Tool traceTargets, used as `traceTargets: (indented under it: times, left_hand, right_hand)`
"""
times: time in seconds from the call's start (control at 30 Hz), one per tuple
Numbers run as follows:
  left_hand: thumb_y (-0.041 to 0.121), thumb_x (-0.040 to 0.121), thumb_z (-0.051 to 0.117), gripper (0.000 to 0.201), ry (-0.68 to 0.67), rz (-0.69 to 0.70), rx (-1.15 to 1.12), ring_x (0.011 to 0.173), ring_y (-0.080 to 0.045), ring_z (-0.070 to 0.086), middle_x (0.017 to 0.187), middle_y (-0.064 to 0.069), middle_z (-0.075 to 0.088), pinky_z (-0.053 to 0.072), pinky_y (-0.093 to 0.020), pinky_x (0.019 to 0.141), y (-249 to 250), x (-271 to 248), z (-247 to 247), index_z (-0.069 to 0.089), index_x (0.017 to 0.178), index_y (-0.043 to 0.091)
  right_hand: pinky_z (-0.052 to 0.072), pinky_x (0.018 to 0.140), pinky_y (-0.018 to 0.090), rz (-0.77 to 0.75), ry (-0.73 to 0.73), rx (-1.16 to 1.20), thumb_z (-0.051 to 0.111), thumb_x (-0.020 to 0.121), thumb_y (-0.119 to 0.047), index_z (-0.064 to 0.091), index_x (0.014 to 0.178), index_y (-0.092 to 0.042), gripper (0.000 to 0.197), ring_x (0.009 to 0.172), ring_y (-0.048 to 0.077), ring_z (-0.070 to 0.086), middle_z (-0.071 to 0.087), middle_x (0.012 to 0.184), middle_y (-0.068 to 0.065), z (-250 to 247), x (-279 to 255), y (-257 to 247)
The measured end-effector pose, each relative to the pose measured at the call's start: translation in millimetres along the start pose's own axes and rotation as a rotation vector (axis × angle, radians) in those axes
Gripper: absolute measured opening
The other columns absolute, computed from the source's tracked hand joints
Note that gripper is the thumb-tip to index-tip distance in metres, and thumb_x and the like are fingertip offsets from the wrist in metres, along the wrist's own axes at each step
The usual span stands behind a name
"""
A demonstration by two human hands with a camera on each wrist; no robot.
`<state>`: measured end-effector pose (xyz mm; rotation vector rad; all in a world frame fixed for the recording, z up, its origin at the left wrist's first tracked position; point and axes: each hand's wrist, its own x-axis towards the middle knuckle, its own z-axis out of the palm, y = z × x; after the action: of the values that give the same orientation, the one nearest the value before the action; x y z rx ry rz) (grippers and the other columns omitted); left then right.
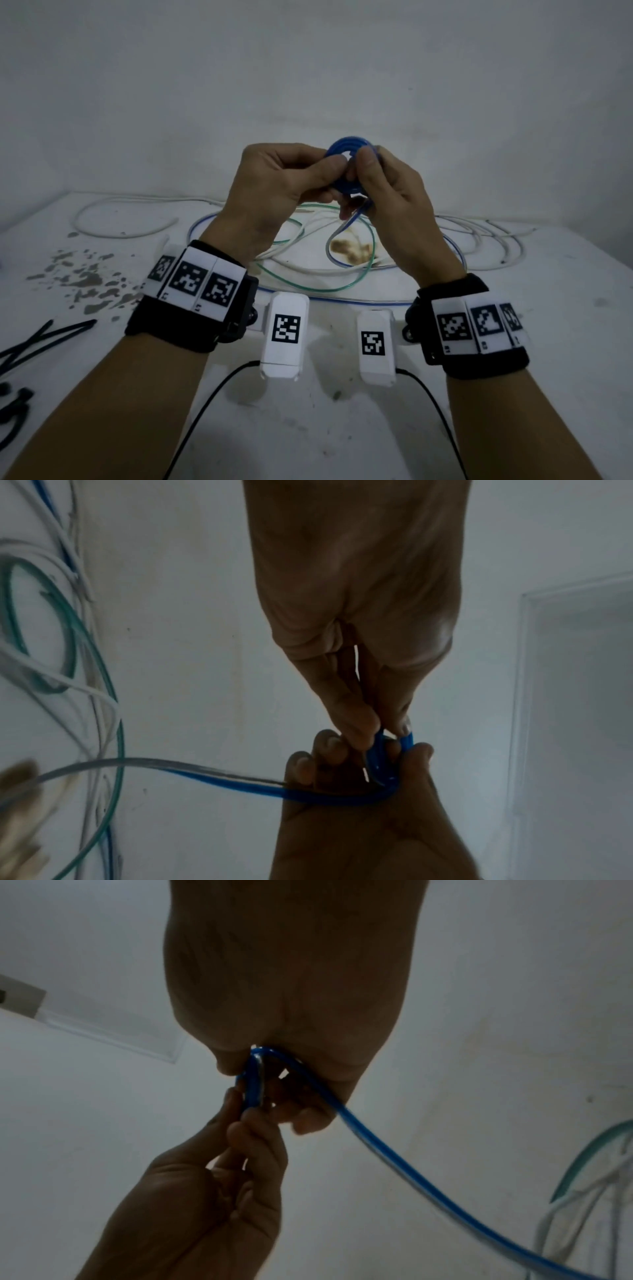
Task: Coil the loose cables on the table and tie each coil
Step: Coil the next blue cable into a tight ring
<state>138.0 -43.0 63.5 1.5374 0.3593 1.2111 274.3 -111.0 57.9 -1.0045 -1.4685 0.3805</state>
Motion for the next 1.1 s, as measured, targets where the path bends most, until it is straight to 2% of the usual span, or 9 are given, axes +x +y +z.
traceTargets:
  times: [0.13,0.3,0.4,0.5,0.63,0.77,0.87,1.0,1.1]
  left_hand:
    - [0.008,0.085,0.071,0.006,-0.046,-0.010,0.081,0.068,-0.019,0.070,0.078,-0.009,0.076,0.055,-0.023,0.065,-1.3,0.8,-4.9,0.075,0.087,0.004]
    - [0.011,0.085,0.071,0.005,-0.089,0.005,0.163,0.064,-0.016,0.068,0.076,-0.005,0.076,0.054,-0.022,0.062,2.6,0.0,-10.8,0.075,0.087,0.007]
    - [0.014,0.079,0.073,0.011,0.012,0.013,-0.014,0.061,-0.015,0.068,0.072,-0.005,0.075,0.054,-0.020,0.062,4.9,0.0,1.7,0.074,0.085,0.005]
    - [0.019,0.070,0.072,0.019,0.049,-0.035,-0.222,0.063,-0.015,0.068,0.074,-0.006,0.074,0.055,-0.020,0.065,5.2,-0.9,14.0,0.073,0.082,0.004]
    - [0.016,0.078,0.070,0.019,-0.079,-0.104,-0.050,0.076,-0.021,0.072,0.082,-0.009,0.076,0.056,-0.023,0.070,3.8,-1.1,2.1,0.073,0.092,0.003]
    - [0.016,0.083,0.072,0.017,-0.159,-0.059,0.230,0.075,-0.022,0.071,0.086,-0.014,0.076,0.056,-0.027,0.069,8.2,0.5,-13.4,0.074,0.097,0.007]
    - [0.012,0.084,0.070,0.011,-0.085,-0.034,0.125,0.070,-0.021,0.072,0.077,-0.010,0.076,0.058,-0.027,0.068,11.0,-0.2,-5.2,0.074,0.092,0.006]
    - [0.005,0.089,0.066,0.009,0.014,-0.049,-0.091,0.073,-0.031,0.072,0.081,-0.016,0.075,0.060,-0.039,0.076,7.2,-0.6,7.6,0.073,0.089,0.001]
    - [0.008,0.089,0.065,0.011,-0.056,-0.086,-0.085,0.079,-0.028,0.074,0.085,-0.014,0.076,0.060,-0.033,0.075,5.4,-1.2,6.9,0.073,0.092,0.002]
  right_hand:
    - [0.036,0.046,0.022,-0.033,0.043,-0.123,0.044,0.105,-0.015,0.054,0.079,0.003,0.033,0.046,0.014,0.041,0.046,0.058,0.002,-3.0,0.1,4.7]
    - [0.034,0.048,0.019,-0.014,0.020,-0.185,0.047,0.103,-0.020,0.055,0.080,0.006,0.035,0.046,0.008,0.041,0.045,0.059,0.001,-2.6,2.0,3.3]
    - [0.031,0.046,0.025,0.038,0.138,0.103,0.048,0.103,-0.024,0.058,0.082,0.000,0.033,0.050,0.013,0.035,0.041,0.062,0.006,10.0,1.7,-2.2]
    - [0.033,0.049,0.025,0.055,0.227,0.362,0.039,0.105,-0.031,0.055,0.075,-0.016,0.037,0.055,0.011,0.036,0.043,0.063,-0.002,24.8,1.3,-4.2]
    - [0.039,0.051,0.035,-0.037,0.149,0.026,0.037,0.105,-0.030,0.061,0.080,-0.024,0.036,0.057,0.021,0.043,0.049,0.063,0.002,15.3,1.4,-0.2]
    - [0.046,0.060,0.048,-0.009,0.000,-0.351,0.043,0.102,-0.035,0.066,0.089,-0.002,0.042,0.063,0.031,0.052,0.056,0.069,0.017,-3.3,4.1,1.0]
    - [0.040,0.055,0.039,-0.030,0.096,-0.187,0.046,0.102,-0.033,0.063,0.079,-0.009,0.038,0.056,0.018,0.045,0.048,0.061,-0.001,4.8,2.8,-2.1]
    - [0.040,0.056,0.031,0.044,0.171,0.293,0.040,0.102,-0.034,0.052,0.076,-0.012,0.036,0.063,0.018,0.045,0.048,0.070,0.001,15.6,5.3,-1.6]
    - [0.039,0.052,0.031,-0.039,0.151,0.091,0.037,0.105,-0.027,0.050,0.077,-0.002,0.040,0.059,0.019,0.042,0.046,0.065,0.000,6.5,4.6,0.0]
